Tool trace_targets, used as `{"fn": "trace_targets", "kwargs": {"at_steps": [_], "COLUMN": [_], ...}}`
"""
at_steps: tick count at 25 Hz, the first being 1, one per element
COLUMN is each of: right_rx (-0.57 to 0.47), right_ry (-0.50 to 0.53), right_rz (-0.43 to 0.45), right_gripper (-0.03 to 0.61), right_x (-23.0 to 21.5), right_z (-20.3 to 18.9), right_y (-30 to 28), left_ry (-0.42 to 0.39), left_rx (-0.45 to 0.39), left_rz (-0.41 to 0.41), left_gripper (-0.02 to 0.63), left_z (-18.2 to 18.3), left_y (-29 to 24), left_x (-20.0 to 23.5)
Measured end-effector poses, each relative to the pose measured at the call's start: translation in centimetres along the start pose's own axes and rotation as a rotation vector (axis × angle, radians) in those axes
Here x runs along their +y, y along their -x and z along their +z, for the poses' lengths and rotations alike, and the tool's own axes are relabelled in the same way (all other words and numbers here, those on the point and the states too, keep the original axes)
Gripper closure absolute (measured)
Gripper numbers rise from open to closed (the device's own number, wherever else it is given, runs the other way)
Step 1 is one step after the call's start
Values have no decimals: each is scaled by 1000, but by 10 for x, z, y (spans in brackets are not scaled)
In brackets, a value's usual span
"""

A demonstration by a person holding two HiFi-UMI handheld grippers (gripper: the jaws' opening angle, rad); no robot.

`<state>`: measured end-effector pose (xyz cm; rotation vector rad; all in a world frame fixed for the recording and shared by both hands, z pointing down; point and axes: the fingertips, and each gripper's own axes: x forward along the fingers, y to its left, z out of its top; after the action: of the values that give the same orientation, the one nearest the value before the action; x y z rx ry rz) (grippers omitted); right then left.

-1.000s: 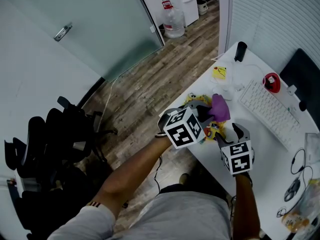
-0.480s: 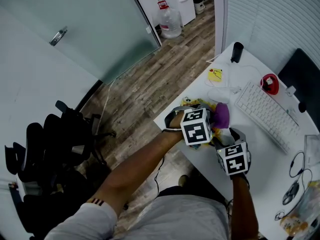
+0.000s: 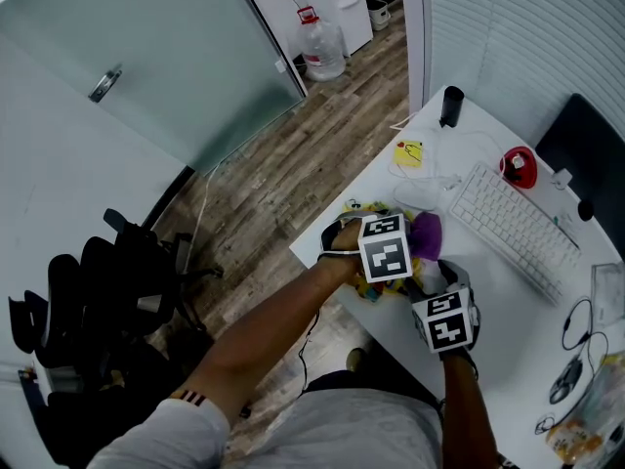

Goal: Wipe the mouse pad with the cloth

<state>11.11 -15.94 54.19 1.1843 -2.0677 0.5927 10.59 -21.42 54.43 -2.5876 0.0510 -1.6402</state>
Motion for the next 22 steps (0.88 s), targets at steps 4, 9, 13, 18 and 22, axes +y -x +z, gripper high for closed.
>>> {"fn": "trace_targets", "kwargs": {"at_steps": [4,9,13,18,22], "right_rx": [-9,-17,-22,-28,-19], "right_ry": [-8,-12,-17,-16,-5], "right_rz": [-5,-7,-7,-13,-12], "right_gripper": [321,321,321,321,321], "right_x": [0,-1,-2,-4,-5], "right_z": [-1,0,-1,-2,-2], "right_y": [1,2,1,-1,0], "left_ry": [3,29,85,170,234], "left_rx": [-6,-11,0,24,17], "left_rz": [15,41,53,92,141], "left_gripper": [531,531,531,531,531], "left_z": [-2,-18,-39,-77,-111], "left_y": [-1,1,18,43,54], "left_x": [8,20,28,44,61]}}
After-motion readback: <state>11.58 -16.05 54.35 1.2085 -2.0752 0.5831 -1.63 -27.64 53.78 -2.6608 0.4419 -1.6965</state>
